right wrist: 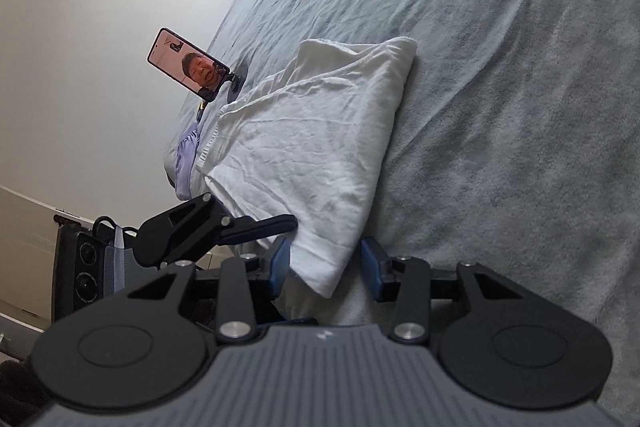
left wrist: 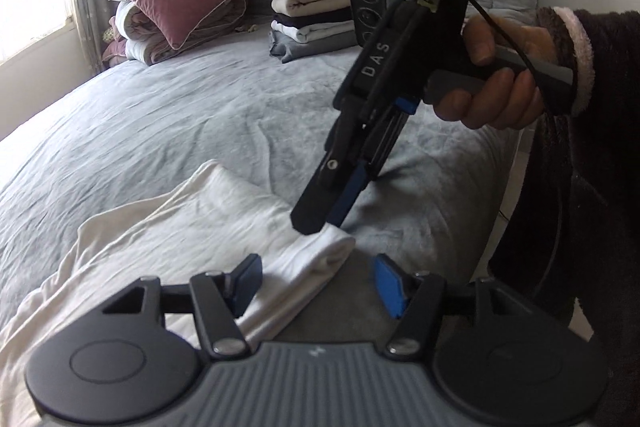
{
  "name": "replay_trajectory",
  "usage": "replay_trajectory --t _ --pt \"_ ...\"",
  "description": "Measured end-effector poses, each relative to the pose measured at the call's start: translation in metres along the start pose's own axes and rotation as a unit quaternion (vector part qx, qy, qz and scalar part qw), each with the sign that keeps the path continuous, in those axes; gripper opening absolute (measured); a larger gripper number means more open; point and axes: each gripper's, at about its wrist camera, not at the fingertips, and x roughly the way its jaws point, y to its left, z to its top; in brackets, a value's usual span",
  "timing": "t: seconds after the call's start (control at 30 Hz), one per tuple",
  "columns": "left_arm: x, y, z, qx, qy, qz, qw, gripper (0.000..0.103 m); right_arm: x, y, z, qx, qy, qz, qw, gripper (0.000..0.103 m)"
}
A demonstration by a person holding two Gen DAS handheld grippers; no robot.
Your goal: Fold clothes
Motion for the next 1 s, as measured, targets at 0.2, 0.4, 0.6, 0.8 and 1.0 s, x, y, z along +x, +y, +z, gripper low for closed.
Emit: replay_trajectory --t 0.2,0.4,0.6,0.8,1.0 --pt "0.005 -0.011 0.007 0.022 0.001 0.03 0.9993 0.056 0.002 -0.003 -0.001 0.032 0.003 0.03 0.999 0.008" --pt "0.005 -0.015 0.012 0.022 0.004 0.077 0.9968 0.038 -0.005 0.005 0.005 0.034 -0.014 0.052 0.998 0.008" --pt "0.014 -0.016 0.01 0.017 0.031 0.123 0.9918 0.011 0.0 0.007 0.007 0.034 -0.015 0.039 0.999 0.015" --pt "0.013 -0.014 0.015 0.009 0.051 0.136 0.9893 0.01 -0.005 -0.001 0.016 0.015 -0.039 -0.002 0.999 0.058" --pt "0.013 -0.02 0.021 -0.015 0.069 0.163 0.9842 0.009 0.0 -0.012 0.028 0.016 -0.068 0.0 0.998 0.052"
